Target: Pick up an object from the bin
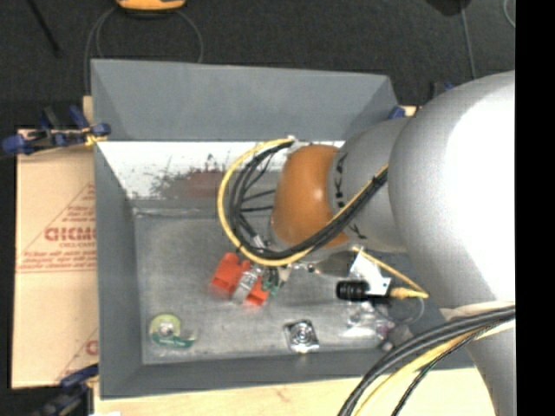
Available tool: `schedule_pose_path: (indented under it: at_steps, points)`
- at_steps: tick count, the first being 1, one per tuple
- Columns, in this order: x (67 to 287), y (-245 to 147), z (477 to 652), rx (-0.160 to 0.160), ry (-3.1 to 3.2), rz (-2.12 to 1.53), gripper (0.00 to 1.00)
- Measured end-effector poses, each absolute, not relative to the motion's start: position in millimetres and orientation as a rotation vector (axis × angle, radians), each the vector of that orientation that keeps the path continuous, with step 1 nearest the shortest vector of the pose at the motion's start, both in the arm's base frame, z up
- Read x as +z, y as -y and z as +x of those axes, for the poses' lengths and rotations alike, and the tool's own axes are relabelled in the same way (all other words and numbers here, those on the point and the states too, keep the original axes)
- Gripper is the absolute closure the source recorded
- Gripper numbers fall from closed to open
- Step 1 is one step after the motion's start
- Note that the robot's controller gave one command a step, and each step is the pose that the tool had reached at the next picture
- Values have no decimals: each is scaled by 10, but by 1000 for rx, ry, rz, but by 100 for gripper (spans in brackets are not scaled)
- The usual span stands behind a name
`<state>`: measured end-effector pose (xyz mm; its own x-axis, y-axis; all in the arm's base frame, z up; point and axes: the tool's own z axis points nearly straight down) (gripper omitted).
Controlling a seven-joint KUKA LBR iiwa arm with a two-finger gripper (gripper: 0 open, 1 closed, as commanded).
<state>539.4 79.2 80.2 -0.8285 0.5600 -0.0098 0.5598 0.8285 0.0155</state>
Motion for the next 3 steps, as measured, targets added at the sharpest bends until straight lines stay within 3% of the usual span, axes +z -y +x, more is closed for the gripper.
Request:
schedule_pose_path:
  at_steps: [1,2,3]
  points:
    - [989,-781,5411,3,-3003,910,100]
    - [1416,-771,5424,4,-3006,899,100]
    - [1533,-765,5434,3,-3008,893,100]
